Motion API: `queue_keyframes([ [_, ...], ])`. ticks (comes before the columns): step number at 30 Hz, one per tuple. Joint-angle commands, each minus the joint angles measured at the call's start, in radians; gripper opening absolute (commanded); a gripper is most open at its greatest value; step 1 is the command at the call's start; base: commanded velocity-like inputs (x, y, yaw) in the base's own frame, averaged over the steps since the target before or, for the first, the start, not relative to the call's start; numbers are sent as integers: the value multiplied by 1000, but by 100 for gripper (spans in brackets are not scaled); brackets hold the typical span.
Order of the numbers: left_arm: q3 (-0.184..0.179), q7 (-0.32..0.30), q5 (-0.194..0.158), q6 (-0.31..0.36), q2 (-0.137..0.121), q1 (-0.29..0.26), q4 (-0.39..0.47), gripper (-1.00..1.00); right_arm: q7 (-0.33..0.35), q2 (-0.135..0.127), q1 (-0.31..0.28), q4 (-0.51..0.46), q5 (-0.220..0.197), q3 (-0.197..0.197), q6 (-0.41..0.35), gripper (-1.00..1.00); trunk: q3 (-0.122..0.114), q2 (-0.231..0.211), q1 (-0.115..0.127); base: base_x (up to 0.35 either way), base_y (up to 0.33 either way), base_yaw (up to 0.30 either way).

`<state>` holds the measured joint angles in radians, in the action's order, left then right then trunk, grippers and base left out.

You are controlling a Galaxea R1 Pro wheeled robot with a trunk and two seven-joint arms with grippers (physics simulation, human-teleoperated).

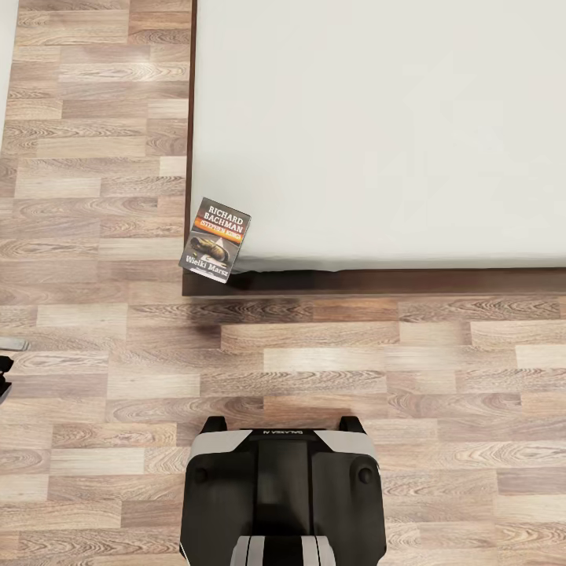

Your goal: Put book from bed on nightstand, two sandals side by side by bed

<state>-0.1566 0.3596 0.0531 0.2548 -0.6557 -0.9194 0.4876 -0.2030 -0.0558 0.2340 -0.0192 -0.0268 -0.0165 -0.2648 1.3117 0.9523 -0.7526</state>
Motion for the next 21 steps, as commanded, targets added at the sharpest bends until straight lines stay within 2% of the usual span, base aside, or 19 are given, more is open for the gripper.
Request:
queue_keyframes([
  [1,-7,5,5,8,-1,1,1,100,-3,0,1,-2,-3,-2,-4,100,0,1,0,0,0,0],
  [10,-7,5,5,5,-1,4,1,100,-3,0,1,-2,-3,-2,-4,100,0,1,0,0,0,0],
  [21,-7,2,6,4,-1,5,-2,100,-3,1,1,-4,-3,-1,-3,100,-34,-76,42,0,0,0],
])
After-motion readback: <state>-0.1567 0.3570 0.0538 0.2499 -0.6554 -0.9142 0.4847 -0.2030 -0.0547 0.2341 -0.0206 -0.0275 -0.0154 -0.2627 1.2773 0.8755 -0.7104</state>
